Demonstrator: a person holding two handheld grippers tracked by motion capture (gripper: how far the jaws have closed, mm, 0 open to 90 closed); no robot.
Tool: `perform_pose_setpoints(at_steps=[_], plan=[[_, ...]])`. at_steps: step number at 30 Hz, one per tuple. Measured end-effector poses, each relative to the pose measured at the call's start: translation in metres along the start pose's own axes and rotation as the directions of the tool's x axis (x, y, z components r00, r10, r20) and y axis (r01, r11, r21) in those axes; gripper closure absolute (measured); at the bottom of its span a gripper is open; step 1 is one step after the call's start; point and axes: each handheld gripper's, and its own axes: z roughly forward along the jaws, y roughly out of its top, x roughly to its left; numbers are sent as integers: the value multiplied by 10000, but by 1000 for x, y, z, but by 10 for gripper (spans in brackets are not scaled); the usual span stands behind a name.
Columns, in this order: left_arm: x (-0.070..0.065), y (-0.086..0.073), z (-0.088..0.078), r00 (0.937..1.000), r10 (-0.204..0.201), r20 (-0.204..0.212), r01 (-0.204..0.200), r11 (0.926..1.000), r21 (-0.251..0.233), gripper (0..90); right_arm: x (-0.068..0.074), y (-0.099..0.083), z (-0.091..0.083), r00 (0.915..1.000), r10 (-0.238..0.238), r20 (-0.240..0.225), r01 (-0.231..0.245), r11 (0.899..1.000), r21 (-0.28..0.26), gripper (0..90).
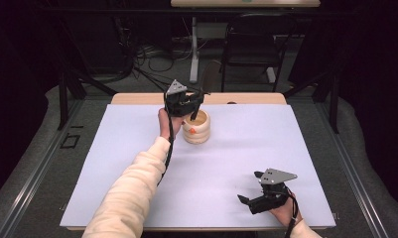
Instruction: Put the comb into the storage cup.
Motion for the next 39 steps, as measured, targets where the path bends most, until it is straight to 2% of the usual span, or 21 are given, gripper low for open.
perform_pose_setpoints(at_steps=[16, 39], plan=[[2, -8, 3, 10000, -66, 50, 65, 9999, 77, 722, 0, 0, 0, 10000, 4, 14, -4, 10000, -10, 0], [3, -18, 6, 9993, 330, 198, -341, 9977, 588, 721, 0, 0, 0, 10000, -7, 29, 7, 10000, -19, 0]])
